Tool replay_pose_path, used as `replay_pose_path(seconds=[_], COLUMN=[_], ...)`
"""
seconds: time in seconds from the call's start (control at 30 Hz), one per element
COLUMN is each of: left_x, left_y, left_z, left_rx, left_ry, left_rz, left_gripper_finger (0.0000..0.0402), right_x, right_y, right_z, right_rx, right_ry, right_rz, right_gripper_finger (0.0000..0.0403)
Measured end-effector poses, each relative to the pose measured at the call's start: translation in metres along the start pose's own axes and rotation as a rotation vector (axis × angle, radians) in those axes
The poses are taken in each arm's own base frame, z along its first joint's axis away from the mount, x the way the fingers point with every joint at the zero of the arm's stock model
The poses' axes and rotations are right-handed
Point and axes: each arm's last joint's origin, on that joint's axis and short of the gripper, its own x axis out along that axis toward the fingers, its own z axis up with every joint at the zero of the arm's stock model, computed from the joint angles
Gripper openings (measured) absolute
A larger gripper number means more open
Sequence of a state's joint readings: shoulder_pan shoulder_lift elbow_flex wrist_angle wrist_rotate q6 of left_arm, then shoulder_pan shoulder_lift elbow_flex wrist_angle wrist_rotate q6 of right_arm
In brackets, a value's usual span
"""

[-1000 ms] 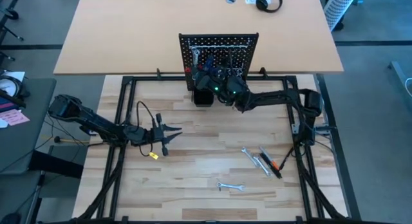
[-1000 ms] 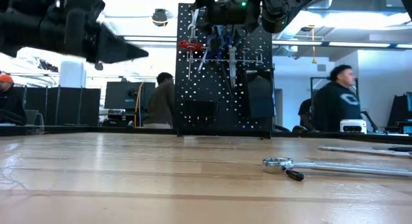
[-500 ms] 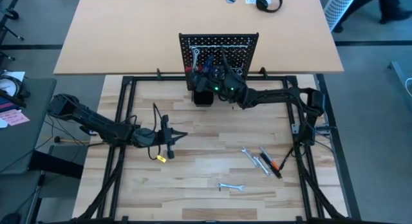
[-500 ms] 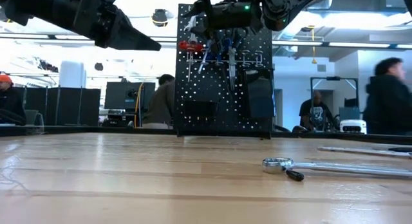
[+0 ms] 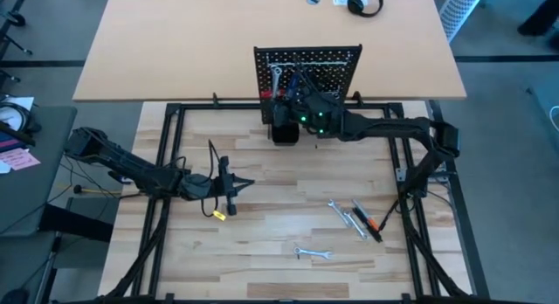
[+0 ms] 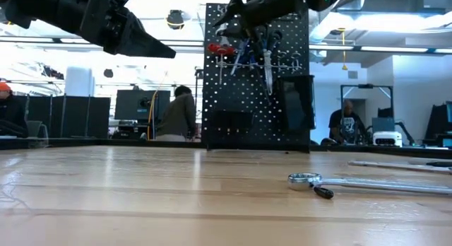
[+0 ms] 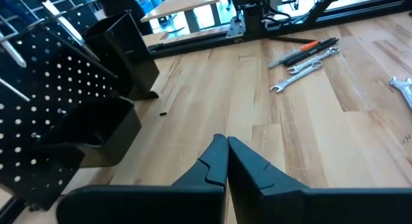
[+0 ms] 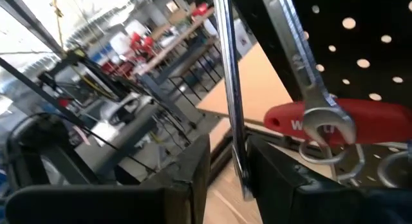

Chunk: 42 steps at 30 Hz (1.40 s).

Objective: Hang tools onto peg board
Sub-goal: Hang the wrench on the pegboard

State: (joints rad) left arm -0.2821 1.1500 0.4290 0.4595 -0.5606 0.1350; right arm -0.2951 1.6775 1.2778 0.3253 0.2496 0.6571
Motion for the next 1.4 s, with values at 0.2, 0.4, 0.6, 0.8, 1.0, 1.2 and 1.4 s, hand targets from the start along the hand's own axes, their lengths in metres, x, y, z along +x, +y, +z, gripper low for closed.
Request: replay_pose_path(seconds=[0.2, 0.4, 0.6, 0.8, 1.0, 1.2, 1.4], left_x=[0.000, 0.000, 0.000, 0.000, 0.000, 0.000, -0.002], left_y=[0.000, 0.000, 0.000, 0.000, 0.000, -0.001, -0.003], left_z=[0.000, 0.000, 0.000, -0.001, -0.001, -0.003, -0.004], left_rx=[-0.001, -0.001, 0.003, 0.003, 0.006, 0.012, 0.019], left_ry=[-0.001, 0.000, 0.002, 0.005, 0.010, 0.028, 0.035], left_rz=[0.000, 0.000, -0.001, -0.001, -0.002, -0.007, -0.020], left_gripper_finger=[0.0001, 0.0001, 0.0001, 0.0001, 0.0001, 0.0001, 0.0001], right_x=[-0.003, -0.003, -0.004, -0.006, -0.010, -0.027, -0.088], right_y=[-0.002, -0.003, -0.005, -0.006, 0.001, 0.024, 0.060], right_z=[-0.001, -0.008, -0.015, -0.022, -0.032, -0.049, -0.055], right_rx=[-0.038, -0.101, -0.175, -0.197, -0.245, -0.376, -0.576], right_ry=[0.043, 0.092, 0.148, 0.211, 0.255, 0.342, 0.411], right_rz=[-0.033, -0.049, -0.070, -0.098, -0.086, -0.027, -0.096], right_gripper_finger=[0.0112, 0.0112, 0.0114, 0.0152, 0.0200, 0.0203, 0.0182])
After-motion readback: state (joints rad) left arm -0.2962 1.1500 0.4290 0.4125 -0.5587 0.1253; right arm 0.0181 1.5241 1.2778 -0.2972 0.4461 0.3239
